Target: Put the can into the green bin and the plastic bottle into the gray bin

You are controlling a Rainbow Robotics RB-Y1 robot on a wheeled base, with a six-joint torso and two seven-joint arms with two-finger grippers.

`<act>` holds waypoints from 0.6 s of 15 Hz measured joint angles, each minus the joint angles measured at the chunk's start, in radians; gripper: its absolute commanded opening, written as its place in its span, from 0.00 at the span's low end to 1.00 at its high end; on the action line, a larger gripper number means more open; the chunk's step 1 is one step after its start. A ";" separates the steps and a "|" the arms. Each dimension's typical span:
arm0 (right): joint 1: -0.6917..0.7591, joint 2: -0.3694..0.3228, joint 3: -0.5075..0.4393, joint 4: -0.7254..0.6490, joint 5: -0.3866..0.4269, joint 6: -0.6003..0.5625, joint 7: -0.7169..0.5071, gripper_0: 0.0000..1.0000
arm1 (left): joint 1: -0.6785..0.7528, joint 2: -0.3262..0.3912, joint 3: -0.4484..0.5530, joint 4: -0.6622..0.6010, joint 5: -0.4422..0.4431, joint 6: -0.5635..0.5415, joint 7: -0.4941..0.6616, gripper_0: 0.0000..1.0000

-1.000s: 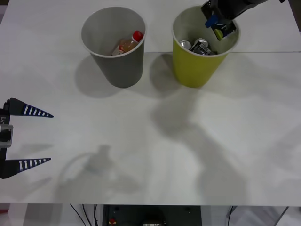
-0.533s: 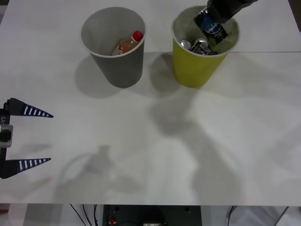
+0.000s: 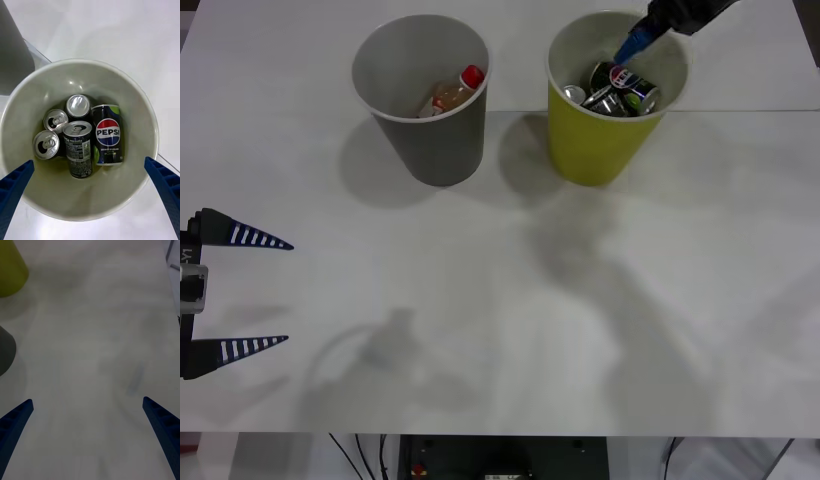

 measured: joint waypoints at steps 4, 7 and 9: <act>0.100 -0.096 -0.130 -0.151 -0.160 0.000 0.040 1.00 | 0.000 0.000 0.000 0.000 0.000 0.000 0.000 1.00; 0.234 -0.156 -0.218 -0.307 -0.257 0.000 0.070 1.00 | 0.000 0.000 0.000 0.000 0.000 0.000 0.000 1.00; 0.338 -0.187 -0.285 -0.397 -0.318 0.000 0.130 1.00 | 0.000 0.000 0.000 0.000 0.000 0.000 0.000 1.00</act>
